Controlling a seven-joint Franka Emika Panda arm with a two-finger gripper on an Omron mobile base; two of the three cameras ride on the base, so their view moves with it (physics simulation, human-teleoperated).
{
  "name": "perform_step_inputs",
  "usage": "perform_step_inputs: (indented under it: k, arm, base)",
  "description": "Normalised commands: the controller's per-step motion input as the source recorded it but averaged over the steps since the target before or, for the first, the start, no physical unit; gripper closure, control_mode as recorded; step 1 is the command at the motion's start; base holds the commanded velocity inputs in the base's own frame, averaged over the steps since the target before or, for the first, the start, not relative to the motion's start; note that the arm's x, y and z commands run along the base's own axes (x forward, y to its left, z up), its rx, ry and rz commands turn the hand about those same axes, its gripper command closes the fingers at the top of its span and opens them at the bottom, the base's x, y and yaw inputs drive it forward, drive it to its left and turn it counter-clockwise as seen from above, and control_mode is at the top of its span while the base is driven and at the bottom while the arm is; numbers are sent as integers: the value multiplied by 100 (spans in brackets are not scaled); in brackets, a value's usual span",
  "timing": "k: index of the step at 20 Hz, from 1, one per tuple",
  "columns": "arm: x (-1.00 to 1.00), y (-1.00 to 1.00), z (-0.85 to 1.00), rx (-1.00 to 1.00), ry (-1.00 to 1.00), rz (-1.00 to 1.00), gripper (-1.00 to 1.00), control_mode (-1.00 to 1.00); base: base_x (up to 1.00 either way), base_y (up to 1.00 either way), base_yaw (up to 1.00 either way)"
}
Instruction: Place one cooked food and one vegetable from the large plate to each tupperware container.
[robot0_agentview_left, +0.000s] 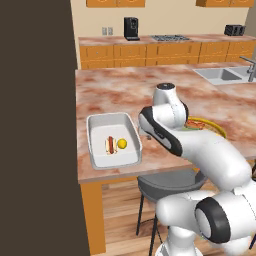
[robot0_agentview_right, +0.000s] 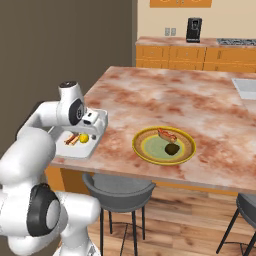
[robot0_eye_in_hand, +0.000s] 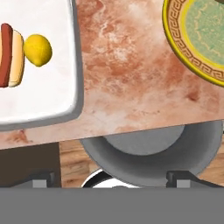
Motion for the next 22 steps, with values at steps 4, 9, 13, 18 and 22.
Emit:
perform_step_inputs:
  k: [4, 9, 13, 18, 22]
  arm:
    - [-16, -29, -6, 0, 1, 1, -100, -100]
    - [0, -32, 0, 2, 1, 1, -100, -100]
    - [0, 0, 0, 0, 0, 0, -100, -100]
    - [0, 0, 0, 0, 0, 0, -100, 100]
    - [0, 0, 0, 0, 0, 0, -100, 100]
  base:
    - [0, 0, 0]
    - [0, 0, 0]
    - [0, 0, 0]
    - [0, -79, 2]
    - [0, -83, 0]
